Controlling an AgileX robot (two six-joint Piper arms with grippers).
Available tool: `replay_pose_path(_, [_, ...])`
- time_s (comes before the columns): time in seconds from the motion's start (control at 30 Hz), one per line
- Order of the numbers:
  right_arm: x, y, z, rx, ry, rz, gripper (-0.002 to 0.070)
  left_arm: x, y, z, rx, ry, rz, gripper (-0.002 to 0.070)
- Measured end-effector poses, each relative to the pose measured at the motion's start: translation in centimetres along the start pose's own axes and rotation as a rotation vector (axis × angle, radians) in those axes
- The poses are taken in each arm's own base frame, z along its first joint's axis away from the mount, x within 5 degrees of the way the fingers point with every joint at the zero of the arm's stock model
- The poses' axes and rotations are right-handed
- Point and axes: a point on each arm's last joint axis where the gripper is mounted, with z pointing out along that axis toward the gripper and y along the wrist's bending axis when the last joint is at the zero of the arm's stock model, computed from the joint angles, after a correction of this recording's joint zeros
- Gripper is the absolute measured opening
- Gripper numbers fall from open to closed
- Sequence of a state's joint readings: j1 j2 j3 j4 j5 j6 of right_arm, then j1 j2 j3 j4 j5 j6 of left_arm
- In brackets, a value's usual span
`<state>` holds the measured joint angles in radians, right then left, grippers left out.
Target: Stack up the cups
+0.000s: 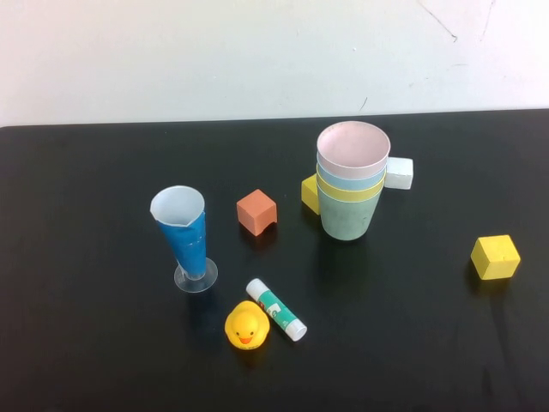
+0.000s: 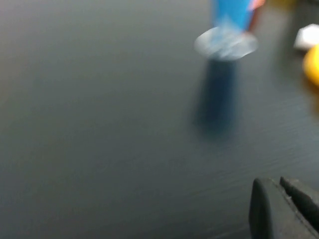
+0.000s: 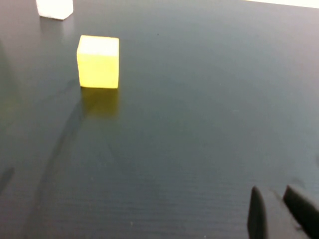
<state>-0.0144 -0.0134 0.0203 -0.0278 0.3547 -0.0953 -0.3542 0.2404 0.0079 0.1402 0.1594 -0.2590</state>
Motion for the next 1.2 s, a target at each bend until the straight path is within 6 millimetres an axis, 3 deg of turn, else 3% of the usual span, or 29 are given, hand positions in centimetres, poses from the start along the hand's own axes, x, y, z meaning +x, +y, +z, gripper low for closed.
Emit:
replay_pose_path(0.4, [0.0, 0.0, 0.0, 0.000, 0.000, 0.000, 0.0064, -0.8, 1.8, -2.1, -0.283, -0.289, -0.123, -0.0001])
replay_pose_path(0.83, [0.0, 0.0, 0.0, 0.000, 0.000, 0.000, 0.0064, 0.3, 1.4, -1.9, -0.228, -0.194, -0.310, -0.0001])
replay_pose_path(1.2, [0.0, 0.0, 0.0, 0.000, 0.000, 0.000, 0.0064, 0.3, 1.4, -1.9, -0.229, -0.193, -0.327, -0.0001])
